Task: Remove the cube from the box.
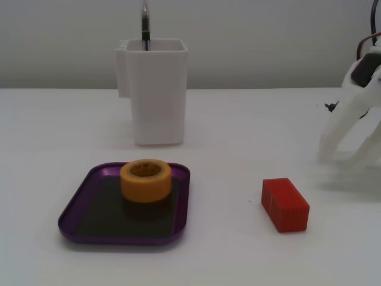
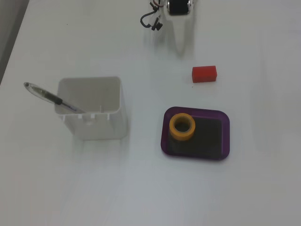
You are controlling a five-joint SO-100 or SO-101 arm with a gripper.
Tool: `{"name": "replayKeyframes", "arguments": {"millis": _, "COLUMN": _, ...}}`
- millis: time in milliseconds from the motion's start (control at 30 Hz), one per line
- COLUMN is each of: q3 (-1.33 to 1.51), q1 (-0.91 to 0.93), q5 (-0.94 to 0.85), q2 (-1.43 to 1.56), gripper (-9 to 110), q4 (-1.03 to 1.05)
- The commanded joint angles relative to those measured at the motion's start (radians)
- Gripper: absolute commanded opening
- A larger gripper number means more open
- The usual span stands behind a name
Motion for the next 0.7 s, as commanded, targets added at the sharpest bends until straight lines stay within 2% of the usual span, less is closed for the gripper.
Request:
{"name": "replayKeyframes", "arguments": {"millis": 0, "q3": 0.008, "q1": 0.003, "q5": 0.005, "q2": 0.067, "gripper": 1, "q4": -0.008}}
{"name": "replayKeyframes", "arguments": {"millis": 667, "q3": 0.009, "q1": 0.009, "q5": -0.006, "q2": 0.067, "gripper": 1, "q4": -0.008}}
